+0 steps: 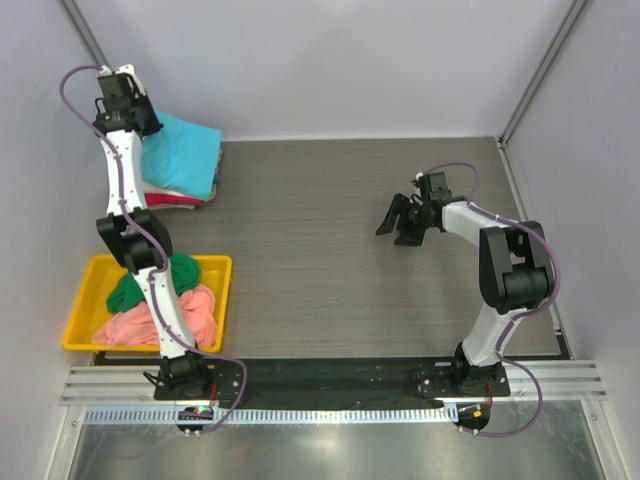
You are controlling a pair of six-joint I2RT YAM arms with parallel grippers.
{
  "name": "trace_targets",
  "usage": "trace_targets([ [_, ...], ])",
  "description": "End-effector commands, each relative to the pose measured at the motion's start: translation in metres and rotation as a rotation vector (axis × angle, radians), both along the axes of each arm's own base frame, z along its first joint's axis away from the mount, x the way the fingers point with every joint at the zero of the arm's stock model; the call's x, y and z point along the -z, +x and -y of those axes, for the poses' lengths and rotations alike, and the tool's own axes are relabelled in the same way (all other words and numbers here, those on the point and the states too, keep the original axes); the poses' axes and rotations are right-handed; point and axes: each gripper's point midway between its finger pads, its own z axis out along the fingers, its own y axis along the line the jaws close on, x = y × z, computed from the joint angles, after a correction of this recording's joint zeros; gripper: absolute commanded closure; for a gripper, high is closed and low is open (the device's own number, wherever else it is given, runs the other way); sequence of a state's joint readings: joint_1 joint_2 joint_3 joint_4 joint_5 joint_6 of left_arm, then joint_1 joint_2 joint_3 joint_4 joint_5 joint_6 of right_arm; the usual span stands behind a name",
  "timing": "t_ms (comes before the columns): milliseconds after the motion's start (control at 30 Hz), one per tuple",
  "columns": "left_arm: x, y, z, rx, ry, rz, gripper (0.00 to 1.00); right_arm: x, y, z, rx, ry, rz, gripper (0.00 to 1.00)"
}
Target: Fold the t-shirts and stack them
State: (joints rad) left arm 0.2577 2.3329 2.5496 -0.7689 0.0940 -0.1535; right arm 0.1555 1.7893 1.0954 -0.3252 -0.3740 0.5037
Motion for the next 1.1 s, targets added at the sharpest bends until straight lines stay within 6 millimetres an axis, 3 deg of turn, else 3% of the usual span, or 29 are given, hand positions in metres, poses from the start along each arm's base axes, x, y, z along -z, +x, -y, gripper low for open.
trace_targets([
  [0,-0.053,0.01,-0.022,-0.073,0.095,0.155,0.94,-0.008,0.009,-0.007,-0.014,0.021,0.035,0.33],
  [267,-0.058,0.011,-0.063,-0.266,0.222,0.184,0.96,-0.001,0.01,-0.009,-0.019,0.02,0.019,0.33],
  [367,-0.05,0.009,-0.076,-0.322,0.244,0.166,0.94,0.001,0.01,-0.009,-0.022,0.018,0.015,0.33],
  [467,-0.036,0.015,-0.077,-0.302,0.217,0.153,0.83,0.002,0.01,-0.011,-0.025,0.024,0.009,0.33],
  [533,-0.026,0.018,-0.077,-0.293,0.207,0.142,0.62,0.003,0.01,-0.011,-0.025,0.026,0.005,0.33],
  [667,-0.019,0.019,-0.075,-0.294,0.191,0.132,0.34,0.005,0.01,-0.012,-0.028,0.026,0.001,0.33],
  [900,-0.033,0.007,-0.068,-0.323,0.181,0.134,0.24,0.005,0.012,-0.014,-0.032,0.03,0.002,0.33],
  [967,-0.028,0.002,-0.06,-0.331,0.205,0.103,0.23,0.003,0.014,-0.015,-0.034,0.03,0.01,0.33],
  [1067,-0.041,-0.01,-0.042,-0.343,0.245,0.09,0.22,0.0,0.016,-0.015,-0.034,0.028,0.019,0.33],
])
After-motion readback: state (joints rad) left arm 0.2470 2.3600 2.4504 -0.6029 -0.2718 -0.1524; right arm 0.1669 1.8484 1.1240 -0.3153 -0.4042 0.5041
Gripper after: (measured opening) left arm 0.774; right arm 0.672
